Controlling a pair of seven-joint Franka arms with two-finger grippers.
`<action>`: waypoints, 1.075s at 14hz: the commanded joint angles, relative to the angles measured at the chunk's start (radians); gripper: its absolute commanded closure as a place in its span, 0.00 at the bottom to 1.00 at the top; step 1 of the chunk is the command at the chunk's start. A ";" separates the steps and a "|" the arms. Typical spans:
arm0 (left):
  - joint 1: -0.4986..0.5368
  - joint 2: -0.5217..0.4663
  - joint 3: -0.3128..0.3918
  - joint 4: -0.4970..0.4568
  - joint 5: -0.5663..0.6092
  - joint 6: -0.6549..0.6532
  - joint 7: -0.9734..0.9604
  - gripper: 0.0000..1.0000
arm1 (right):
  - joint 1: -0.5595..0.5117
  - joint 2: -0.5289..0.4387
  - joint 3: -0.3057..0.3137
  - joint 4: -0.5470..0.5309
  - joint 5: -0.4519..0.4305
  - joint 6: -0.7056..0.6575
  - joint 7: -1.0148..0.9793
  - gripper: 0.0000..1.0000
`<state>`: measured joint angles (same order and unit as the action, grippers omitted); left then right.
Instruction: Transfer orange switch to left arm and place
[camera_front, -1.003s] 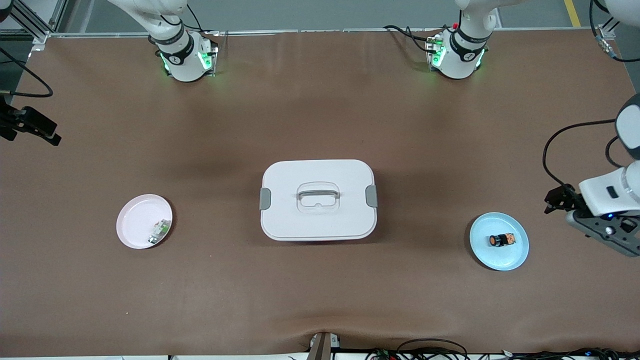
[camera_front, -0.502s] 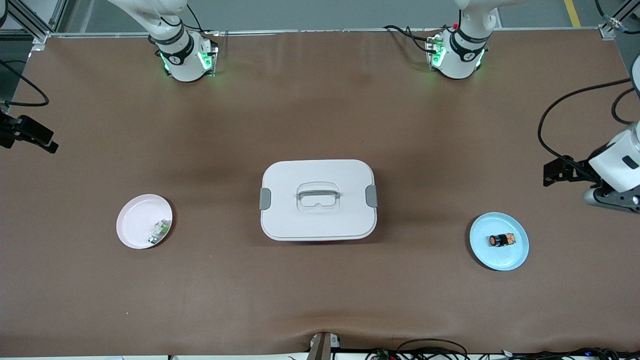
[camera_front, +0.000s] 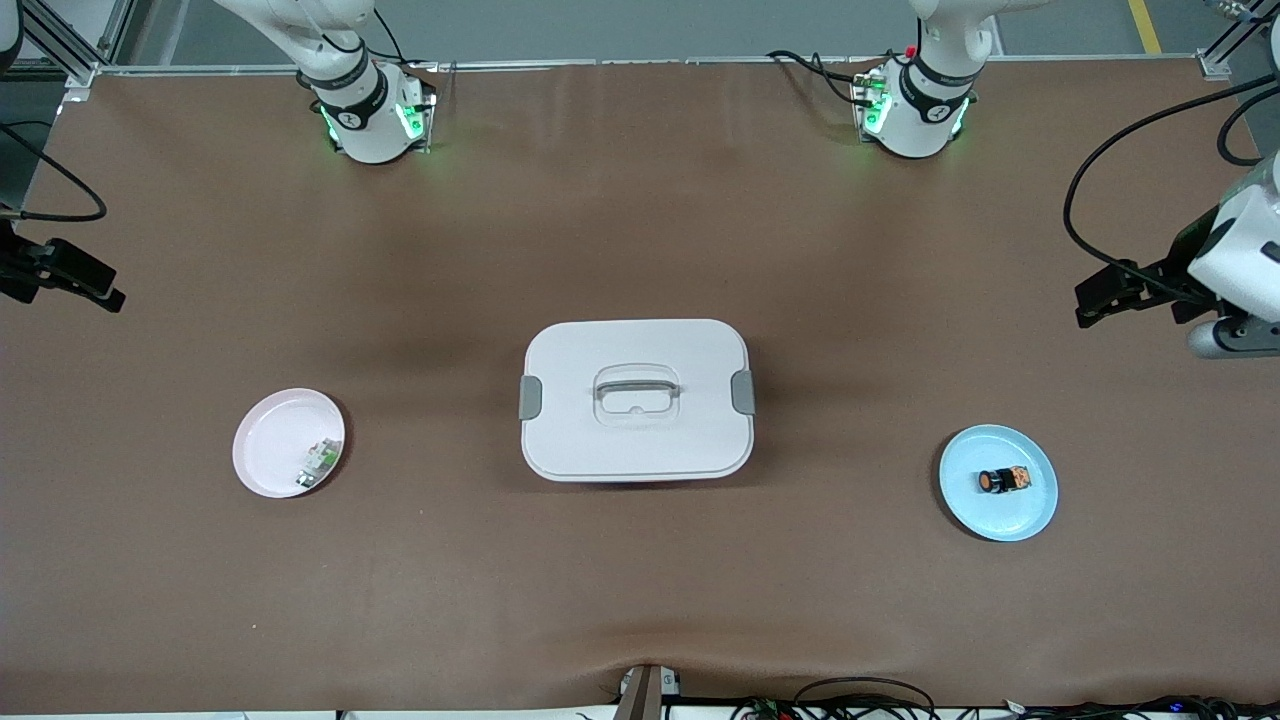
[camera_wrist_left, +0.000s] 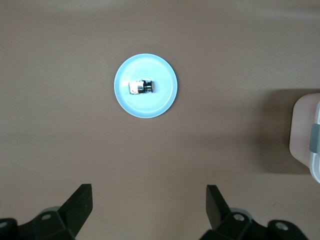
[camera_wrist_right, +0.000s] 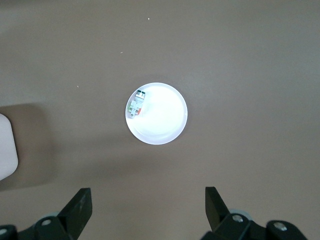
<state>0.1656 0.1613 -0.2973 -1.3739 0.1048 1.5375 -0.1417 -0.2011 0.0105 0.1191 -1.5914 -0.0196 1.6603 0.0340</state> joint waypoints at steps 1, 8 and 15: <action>-0.078 -0.070 0.091 -0.042 -0.017 -0.028 -0.004 0.00 | 0.144 0.013 -0.151 0.025 0.012 -0.017 0.003 0.00; -0.175 -0.313 0.202 -0.333 -0.114 0.019 -0.010 0.00 | 0.238 0.013 -0.251 0.025 0.013 -0.017 0.003 0.00; -0.162 -0.329 0.201 -0.283 -0.116 0.001 -0.004 0.00 | 0.241 0.011 -0.249 0.025 0.012 -0.019 0.000 0.00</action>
<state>0.0016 -0.1752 -0.1042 -1.6853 0.0044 1.5348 -0.1530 0.0236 0.0118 -0.1145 -1.5908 -0.0194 1.6591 0.0340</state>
